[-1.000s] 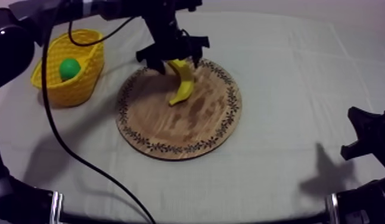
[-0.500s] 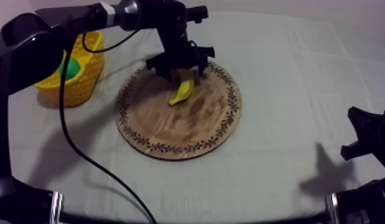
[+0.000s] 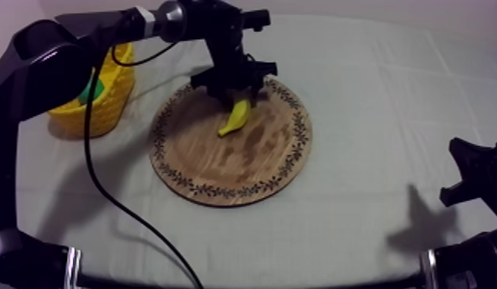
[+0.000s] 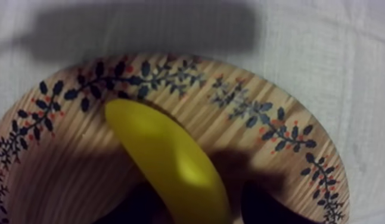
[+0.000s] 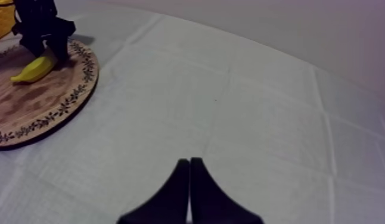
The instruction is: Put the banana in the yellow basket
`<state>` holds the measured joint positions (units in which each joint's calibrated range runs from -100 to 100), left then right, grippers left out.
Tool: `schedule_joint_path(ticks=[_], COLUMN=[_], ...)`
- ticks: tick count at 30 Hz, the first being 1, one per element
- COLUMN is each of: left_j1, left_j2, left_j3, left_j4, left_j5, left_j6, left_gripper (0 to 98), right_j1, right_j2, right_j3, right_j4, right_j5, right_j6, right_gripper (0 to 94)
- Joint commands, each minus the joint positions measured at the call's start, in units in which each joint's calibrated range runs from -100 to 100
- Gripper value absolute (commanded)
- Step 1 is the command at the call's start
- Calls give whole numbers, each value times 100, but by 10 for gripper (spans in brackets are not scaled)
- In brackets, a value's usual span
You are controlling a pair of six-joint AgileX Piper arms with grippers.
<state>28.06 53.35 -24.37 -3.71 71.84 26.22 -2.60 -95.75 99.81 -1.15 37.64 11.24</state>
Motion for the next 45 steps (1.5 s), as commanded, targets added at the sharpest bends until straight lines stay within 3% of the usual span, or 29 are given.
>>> schedule_joint_path(ticks=[1, 6, 16, 22, 29, 39, 45], left_j1=[-3, -13, -61, -182, -395, -927, -1278], left_j2=[1, -38, -414, -1089, -2282, -4190, -5329], left_j3=[53, 136, 164, 375, 796, 2471, 3513], left_j4=[-38, -76, 20, 86, 129, 189, 99], left_j5=[-86, -203, -74, 78, 666, 881, 909], left_j6=[4, -43, -216, -316, -441, -743, -1038], left_gripper=[451, 345, 231, 203, 183, 185, 187], right_j1=[0, 0, 0, 0, 0, 0, 0], right_j2=[0, 0, 0, 0, 0, 0, 0], right_j3=[-3, -3, -3, -3, -3, -3, -3], right_j4=[0, 0, 0, 0, 0, 0, 0], right_j5=[3, 3, 3, 3, 3, 3, 3], right_j6=[-3, -2, -3, -3, 1, 2, 2], right_gripper=[3, 3, 3, 3, 3, 3, 3])
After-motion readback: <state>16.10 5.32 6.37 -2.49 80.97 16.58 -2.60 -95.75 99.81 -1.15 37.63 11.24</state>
